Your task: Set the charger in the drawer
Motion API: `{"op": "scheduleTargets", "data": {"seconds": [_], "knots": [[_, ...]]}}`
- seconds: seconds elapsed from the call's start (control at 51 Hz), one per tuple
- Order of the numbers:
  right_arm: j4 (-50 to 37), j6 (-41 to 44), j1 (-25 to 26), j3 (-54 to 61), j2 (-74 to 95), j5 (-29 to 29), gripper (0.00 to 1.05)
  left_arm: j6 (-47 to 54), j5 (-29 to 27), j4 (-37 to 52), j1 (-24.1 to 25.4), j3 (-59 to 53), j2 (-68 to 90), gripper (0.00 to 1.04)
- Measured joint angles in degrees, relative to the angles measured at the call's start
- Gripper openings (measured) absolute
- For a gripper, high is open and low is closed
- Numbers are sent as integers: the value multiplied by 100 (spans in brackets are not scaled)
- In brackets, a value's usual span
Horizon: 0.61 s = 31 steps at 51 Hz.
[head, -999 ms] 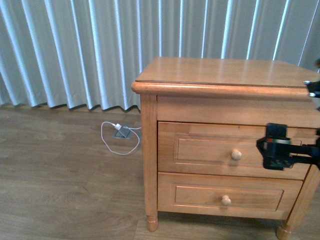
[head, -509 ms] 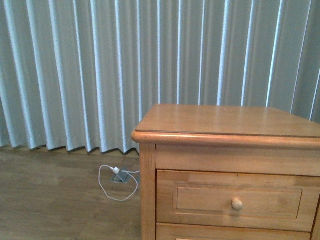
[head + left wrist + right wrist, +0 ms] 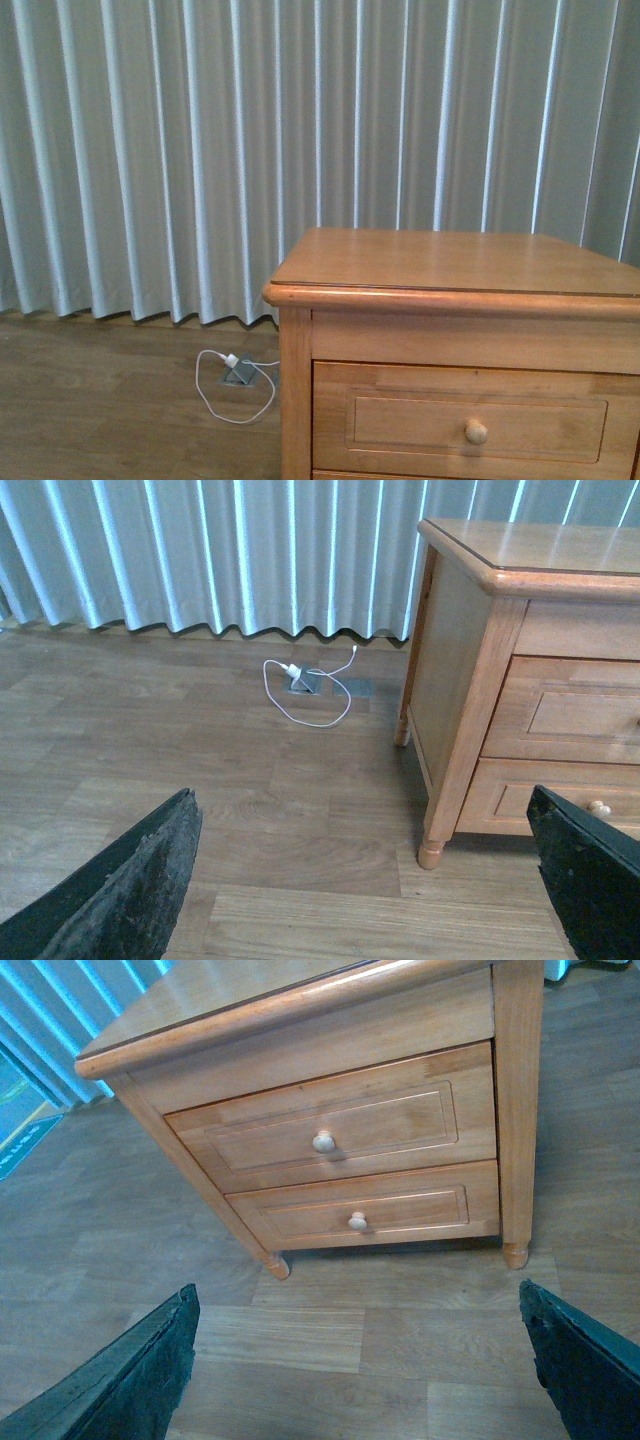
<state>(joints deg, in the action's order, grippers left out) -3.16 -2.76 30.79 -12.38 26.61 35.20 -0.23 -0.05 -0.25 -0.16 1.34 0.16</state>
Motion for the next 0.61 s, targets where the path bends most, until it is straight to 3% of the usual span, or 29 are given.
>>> {"op": "scheduleTargets", "data": {"seconds": [0.059,0.137,0.431,0.549,0.607], "knots": [[-785,105,-352,409,-409,-776,74,0,-2,0,0,0,0,99],[-866,170,-807,555,-791,-1355,58,0,0,0,0,0,-2,99],[-184,247,-1814,839,-1681,-2277,4,0,0,0,0,-2,-2,99],[254,269,-2070,925,-2271,-2590,1,0,0,0,0,0,-4,99],[319,273,-2474,935,-2363,-3145,1,0,2,0,0,0,-4,99]]}}
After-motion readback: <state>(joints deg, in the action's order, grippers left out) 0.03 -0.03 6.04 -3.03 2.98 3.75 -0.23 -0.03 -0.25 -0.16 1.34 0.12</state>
